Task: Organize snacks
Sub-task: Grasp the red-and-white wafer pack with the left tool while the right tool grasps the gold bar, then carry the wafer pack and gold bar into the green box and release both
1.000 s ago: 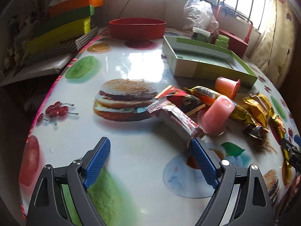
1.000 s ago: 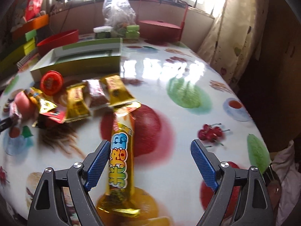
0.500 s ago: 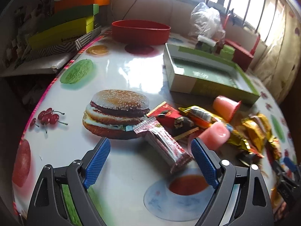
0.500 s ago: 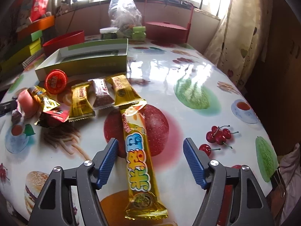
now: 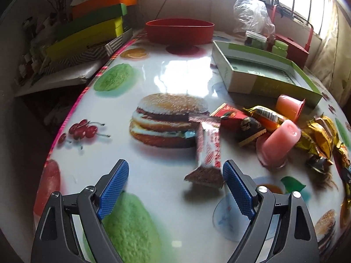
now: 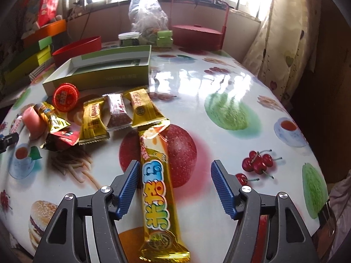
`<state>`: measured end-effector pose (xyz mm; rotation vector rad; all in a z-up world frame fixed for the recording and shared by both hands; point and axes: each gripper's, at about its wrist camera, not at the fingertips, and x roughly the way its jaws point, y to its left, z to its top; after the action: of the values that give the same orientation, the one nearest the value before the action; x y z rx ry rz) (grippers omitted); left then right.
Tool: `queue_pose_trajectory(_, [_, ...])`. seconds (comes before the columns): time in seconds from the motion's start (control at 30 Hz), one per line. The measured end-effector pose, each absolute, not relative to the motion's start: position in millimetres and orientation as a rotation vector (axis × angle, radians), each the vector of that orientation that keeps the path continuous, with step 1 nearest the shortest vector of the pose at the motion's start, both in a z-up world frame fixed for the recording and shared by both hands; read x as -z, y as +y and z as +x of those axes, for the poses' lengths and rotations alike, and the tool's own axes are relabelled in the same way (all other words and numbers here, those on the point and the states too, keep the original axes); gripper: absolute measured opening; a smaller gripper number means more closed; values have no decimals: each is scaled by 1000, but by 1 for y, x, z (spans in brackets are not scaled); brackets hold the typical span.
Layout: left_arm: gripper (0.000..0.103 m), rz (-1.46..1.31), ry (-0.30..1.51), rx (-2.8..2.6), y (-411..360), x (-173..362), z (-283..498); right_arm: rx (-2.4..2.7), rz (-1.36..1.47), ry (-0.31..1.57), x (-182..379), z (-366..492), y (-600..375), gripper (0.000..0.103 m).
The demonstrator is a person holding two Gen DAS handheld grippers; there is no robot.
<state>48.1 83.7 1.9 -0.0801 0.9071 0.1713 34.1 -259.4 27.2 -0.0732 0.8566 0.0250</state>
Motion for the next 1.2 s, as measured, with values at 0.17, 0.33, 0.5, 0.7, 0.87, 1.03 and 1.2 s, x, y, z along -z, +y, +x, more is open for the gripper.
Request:
queue_pose_trajectory(0.17, [88,-63,902,-128,77,-2,63,-40,-56,839,-26,30,-262,66])
queue_pose_trajectory(0.33, [72,-76,887,-65,74,-6,65,-39,-22,827,-25,29,-266,57])
queue_pose_trajectory(0.5, [46,-79,872,-26,71,-8,64,-45,-21,816,-25,30,-266,45])
queue_pose_trajectory(0.7, [33,-88,866,20,66,-10,65,-57,-18,814,-26,32,-268,30])
queue_pose_trajectory(0.87, [33,-112,860,46,65,-10,63,-51,-9,806,-26,32,-268,22])
queue_pose_trajectory(1.03, [21,-132,838,58,66,-13,60,-52,-1,764,-36,30,-267,22])
queue_pose_trajectory(1.2, [21,-130,837,68,66,-14,57,-66,-13,749,-43,34,-262,22])
